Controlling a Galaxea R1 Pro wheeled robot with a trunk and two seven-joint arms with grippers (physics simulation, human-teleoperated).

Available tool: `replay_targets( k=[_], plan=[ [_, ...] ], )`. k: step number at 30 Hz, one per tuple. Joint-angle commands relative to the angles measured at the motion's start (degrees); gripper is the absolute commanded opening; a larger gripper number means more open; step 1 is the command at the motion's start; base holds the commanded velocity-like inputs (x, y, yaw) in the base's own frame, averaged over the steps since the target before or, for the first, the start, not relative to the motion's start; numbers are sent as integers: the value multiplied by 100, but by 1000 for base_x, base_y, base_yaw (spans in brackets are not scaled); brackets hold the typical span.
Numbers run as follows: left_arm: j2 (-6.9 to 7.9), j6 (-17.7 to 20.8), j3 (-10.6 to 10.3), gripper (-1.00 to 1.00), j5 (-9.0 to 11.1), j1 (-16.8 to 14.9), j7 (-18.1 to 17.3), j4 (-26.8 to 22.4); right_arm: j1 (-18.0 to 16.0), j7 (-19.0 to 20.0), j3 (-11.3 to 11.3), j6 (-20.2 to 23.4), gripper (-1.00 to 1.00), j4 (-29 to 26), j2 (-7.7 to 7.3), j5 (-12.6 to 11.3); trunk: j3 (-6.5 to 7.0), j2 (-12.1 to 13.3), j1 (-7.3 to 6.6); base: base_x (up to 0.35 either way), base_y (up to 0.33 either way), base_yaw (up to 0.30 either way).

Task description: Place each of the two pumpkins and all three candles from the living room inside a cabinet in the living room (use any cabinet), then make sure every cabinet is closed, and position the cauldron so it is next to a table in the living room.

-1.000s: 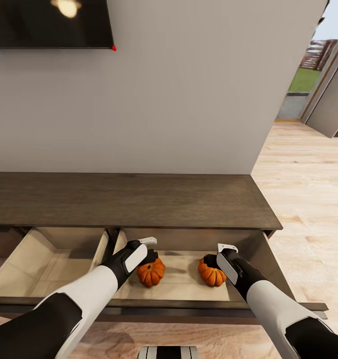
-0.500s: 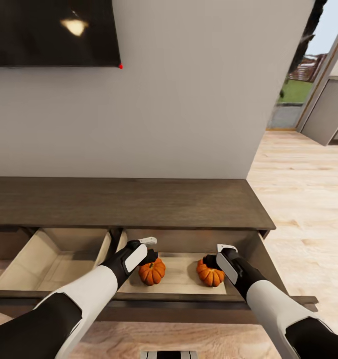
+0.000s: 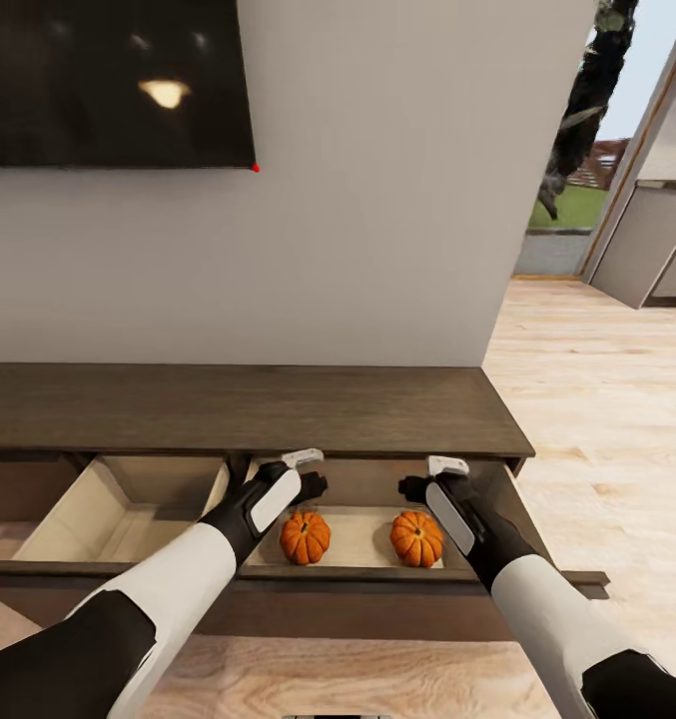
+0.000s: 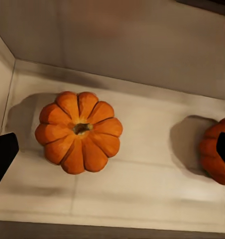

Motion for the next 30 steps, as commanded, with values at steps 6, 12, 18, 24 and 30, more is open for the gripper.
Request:
replay_targets(
  k=[6,12,18,24,30],
  plan=[
    [189,2,-41,100,54,1,62,-927,419,-578,22,9,100,-1059,-2,-62,128,6,-17,-211,0,0],
    [924,23,-44,100,72,618,68,-2915,1465,-1457,22,14,100,-3155,-14,-65,261,14,-32,-329,24,0],
    [1180,30,-44,100,72,923,73,-3603,1651,-1583,86,9,100,-3479,-10,-19,394,22,-48,-298,38,0],
    [1329,56,-103,100,99,1266,906,-4491,1745,-1689,263,-16,100,-3886,1,104,527,30,-63,-92,4,0],
    [1375,68,-203,100,121,1415,1301,-4848,1784,-1748,276,-11,100,-3967,-4,125,654,91,-105,-31,0,0]
  ],
)
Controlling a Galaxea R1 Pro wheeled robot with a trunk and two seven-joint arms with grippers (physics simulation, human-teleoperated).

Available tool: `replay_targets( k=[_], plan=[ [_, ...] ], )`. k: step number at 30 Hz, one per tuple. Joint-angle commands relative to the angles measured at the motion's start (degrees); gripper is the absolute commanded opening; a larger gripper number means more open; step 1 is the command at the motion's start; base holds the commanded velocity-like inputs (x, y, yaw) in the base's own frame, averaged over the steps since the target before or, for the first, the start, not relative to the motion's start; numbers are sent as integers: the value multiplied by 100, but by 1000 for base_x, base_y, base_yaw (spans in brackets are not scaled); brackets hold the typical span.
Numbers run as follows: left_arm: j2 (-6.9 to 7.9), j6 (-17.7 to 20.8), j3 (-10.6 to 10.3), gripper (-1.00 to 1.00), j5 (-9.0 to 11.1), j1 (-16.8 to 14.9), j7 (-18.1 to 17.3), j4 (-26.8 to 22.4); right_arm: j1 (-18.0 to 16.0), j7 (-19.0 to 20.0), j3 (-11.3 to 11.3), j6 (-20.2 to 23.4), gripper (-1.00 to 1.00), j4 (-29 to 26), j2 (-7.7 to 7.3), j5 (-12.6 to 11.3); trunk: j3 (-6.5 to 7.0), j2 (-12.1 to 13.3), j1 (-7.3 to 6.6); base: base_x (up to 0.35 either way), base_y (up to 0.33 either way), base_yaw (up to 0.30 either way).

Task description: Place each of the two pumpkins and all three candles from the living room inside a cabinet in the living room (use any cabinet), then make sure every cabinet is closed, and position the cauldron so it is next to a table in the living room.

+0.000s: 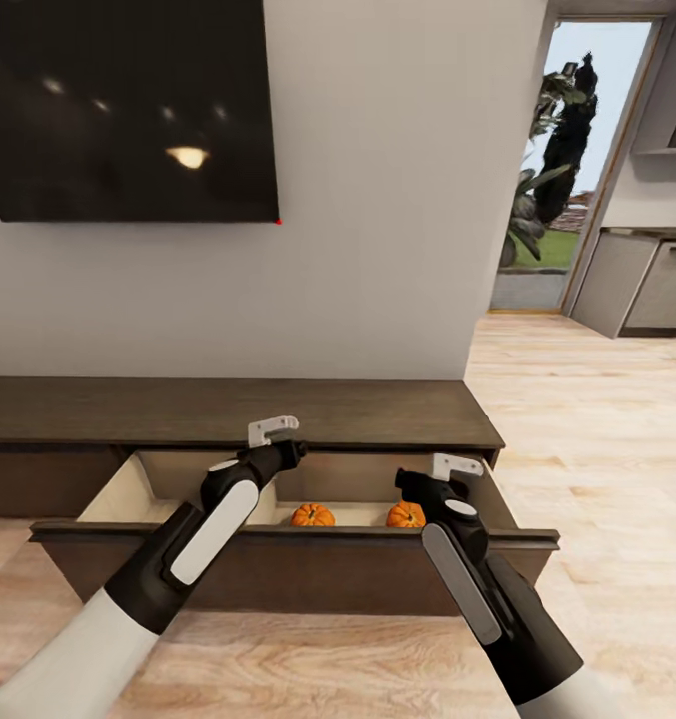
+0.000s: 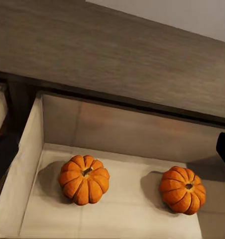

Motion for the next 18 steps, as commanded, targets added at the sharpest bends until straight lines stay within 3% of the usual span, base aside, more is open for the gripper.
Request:
replay_targets(
  k=[1,6,18],
  plan=[
    [50,4,-21,100,51,-2,62,-17,-4,-64,1,17,100,-11,-3,-41,13,39,-25,-327,0,0],
    [60,4,-15,100,43,44,63,-22,-2,-65,1,25,100,-13,-8,-41,102,239,-135,-338,0,0],
    [418,-43,-22,100,35,476,63,-194,64,-63,227,-19,100,-14,-12,-16,318,721,-398,-339,0,0]
  ],
)
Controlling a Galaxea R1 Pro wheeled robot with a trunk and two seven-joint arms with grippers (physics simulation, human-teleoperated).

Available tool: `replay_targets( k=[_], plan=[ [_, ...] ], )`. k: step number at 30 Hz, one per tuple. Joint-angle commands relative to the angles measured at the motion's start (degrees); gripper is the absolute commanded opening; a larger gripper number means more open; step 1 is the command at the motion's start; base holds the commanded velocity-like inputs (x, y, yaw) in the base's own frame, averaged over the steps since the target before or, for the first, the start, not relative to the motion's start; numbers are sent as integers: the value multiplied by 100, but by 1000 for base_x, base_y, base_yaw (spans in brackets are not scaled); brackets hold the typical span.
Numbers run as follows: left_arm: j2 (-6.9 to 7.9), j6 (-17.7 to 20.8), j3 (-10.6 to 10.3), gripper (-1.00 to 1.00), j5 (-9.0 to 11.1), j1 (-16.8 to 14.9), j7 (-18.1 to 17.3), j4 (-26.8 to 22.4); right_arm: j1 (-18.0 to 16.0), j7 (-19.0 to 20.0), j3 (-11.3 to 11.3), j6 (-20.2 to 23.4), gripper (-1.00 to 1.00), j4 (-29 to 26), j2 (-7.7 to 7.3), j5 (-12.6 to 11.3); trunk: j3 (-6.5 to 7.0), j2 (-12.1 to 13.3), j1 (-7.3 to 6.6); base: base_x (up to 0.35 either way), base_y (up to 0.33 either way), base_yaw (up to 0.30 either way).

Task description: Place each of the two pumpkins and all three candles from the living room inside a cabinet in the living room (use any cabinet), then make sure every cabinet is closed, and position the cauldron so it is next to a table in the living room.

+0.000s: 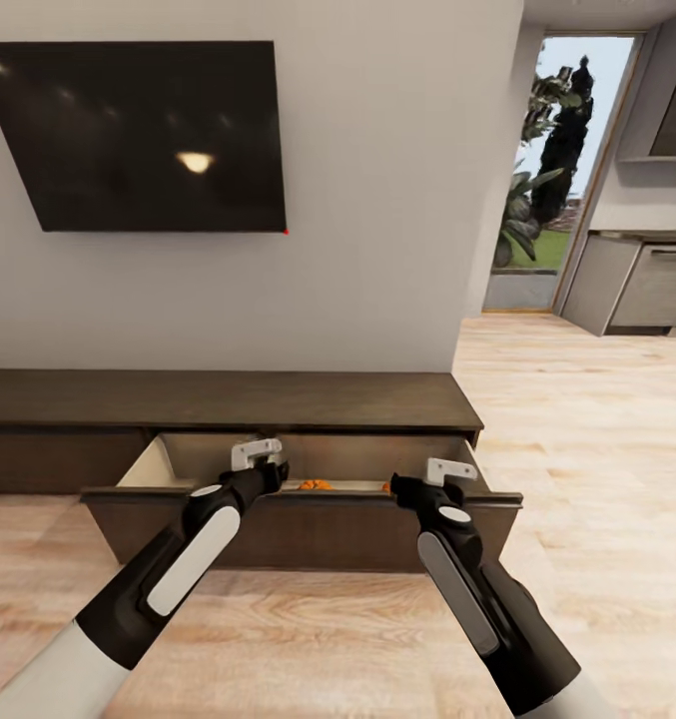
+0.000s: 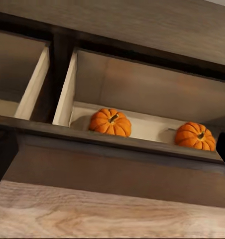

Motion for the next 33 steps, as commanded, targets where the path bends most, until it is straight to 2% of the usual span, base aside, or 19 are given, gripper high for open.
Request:
replay_targets(
  k=[1,5,15,18,21,22,25,30,33],
  plan=[
    [16,-1,-14,100,42,8,50,-10,-5,-49,12,17,100,-7,-1,-39,13,39,-27,-299,0,0],
    [113,-56,-14,100,36,170,50,-21,18,-36,62,-15,100,-5,6,-40,49,119,-71,-126,0,0],
    [162,-458,-15,100,1,683,56,-16,136,-34,265,-228,100,24,-1,-13,49,119,-71,-14,0,0],
    [225,-490,-15,100,0,813,58,-6,187,-28,281,-342,100,44,-1,115,49,119,-71,-1,0,0],
    [298,-529,-14,100,-4,973,57,0,291,-25,403,-605,100,67,-1,433,49,119,-71,0,0,0],
    [311,-595,-16,100,-6,1046,55,1,342,-24,477,-754,100,74,-1,579,49,119,-71,0,0,0],
    [326,-853,-20,100,-8,1199,51,2,418,-29,585,-1063,100,115,-1,804,49,119,-71,0,0,0],
    [356,-1245,-101,100,-2,1409,40,33,460,-32,650,-1398,100,297,-1,944,49,119,-71,0,0,0],
    [451,-1331,-186,100,-1,1448,42,41,473,-32,660,-1463,100,348,-4,966,49,119,-71,0,0,0]
  ],
)
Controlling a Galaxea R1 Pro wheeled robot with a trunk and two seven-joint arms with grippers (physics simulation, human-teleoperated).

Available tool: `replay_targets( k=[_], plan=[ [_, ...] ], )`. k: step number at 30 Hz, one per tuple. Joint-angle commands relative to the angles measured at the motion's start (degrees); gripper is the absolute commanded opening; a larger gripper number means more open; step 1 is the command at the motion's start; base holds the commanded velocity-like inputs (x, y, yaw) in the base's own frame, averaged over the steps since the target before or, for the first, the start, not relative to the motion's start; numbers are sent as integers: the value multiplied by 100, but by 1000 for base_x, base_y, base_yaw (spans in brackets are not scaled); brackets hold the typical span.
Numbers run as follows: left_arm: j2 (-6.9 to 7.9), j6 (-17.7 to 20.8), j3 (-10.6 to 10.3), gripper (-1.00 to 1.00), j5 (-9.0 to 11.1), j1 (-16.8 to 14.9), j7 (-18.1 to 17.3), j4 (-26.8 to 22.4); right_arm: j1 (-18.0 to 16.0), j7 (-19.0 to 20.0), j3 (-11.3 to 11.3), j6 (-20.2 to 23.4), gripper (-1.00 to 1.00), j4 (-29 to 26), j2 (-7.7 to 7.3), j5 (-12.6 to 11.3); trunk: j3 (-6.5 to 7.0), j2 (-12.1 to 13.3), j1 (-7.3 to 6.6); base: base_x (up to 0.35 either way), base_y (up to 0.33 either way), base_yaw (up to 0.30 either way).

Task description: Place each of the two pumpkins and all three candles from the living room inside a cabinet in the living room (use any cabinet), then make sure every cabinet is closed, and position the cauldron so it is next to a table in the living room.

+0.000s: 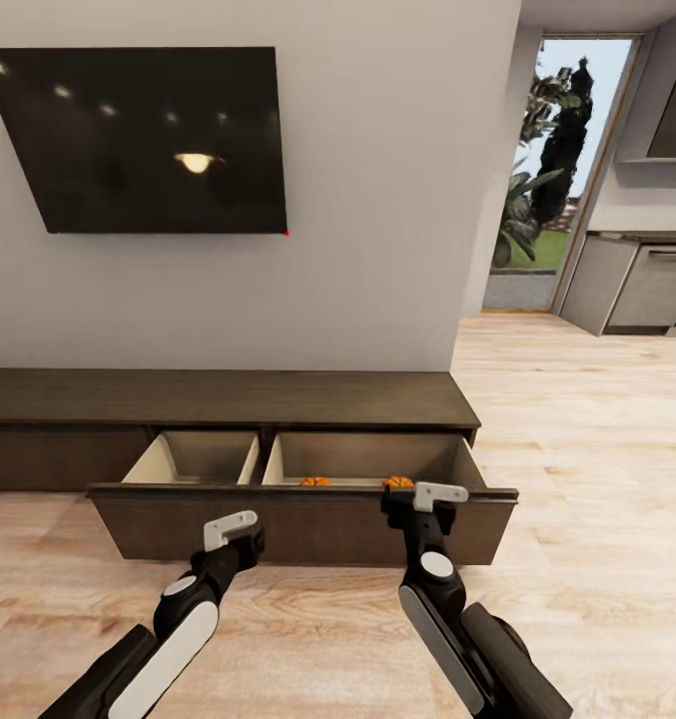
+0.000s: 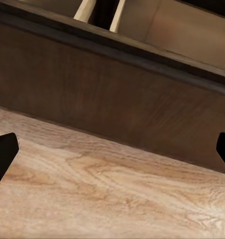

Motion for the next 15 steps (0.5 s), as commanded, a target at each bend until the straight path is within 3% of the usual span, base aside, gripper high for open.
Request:
replay_targets(
  k=[1,6,15],
  plan=[
    [64,-24,-112,100,24,8,56,-6,21,-40,14,8,100,-1,-5,-12,-6,-3,-1,0,0,0],
    [131,-203,-299,100,24,16,78,-4,88,-40,16,-16,100,-42,-7,2,-6,-3,-1,0,0,0],
    [167,-383,-361,100,34,20,50,197,138,-52,77,-400,100,-70,10,-7,-6,-3,-1,0,0,0]
  ],
)
